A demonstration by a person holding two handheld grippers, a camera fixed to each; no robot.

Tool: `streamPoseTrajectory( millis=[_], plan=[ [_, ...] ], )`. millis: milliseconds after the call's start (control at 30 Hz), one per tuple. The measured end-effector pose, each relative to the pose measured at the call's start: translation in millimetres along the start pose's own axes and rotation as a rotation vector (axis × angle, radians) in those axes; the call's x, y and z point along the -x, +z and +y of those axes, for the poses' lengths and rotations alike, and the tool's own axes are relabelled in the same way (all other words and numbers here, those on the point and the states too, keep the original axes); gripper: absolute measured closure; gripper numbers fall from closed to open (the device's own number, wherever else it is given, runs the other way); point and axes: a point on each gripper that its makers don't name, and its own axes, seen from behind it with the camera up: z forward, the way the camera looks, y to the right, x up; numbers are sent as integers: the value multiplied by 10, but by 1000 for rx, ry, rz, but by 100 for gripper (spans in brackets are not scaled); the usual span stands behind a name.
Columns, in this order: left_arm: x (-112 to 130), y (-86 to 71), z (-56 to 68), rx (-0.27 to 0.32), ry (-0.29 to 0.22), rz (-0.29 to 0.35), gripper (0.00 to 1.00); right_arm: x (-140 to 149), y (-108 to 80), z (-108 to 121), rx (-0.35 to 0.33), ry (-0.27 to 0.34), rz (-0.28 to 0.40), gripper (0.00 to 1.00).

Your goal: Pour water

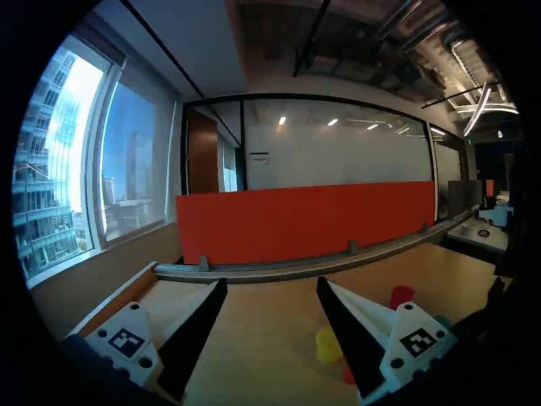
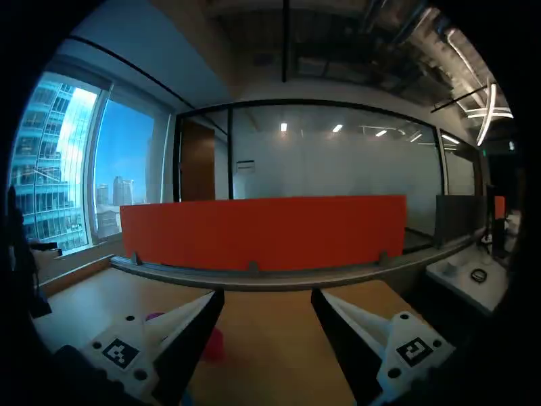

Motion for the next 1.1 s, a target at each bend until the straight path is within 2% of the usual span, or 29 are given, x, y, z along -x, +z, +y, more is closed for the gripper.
streamPoseTrajectory(
  millis=[267, 467, 867, 1100],
  plan=[
    [-222, 24, 104, 64, -37, 1, 2, -99, 0, -90, -29, -37, 3, 1],
    [-264, 7, 248, 138, -43, -2, 2, -60, -7, -219, -98, -42, -18, 1],
    [-332, -80, 544, 307, -45, -3, 1, -275, -207, -737, -361, -50, 21, 1],
    [-446, -185, 724, 408, -45, 14, 1, -371, -368, -1069, -513, -49, 16, 1]
  ],
)
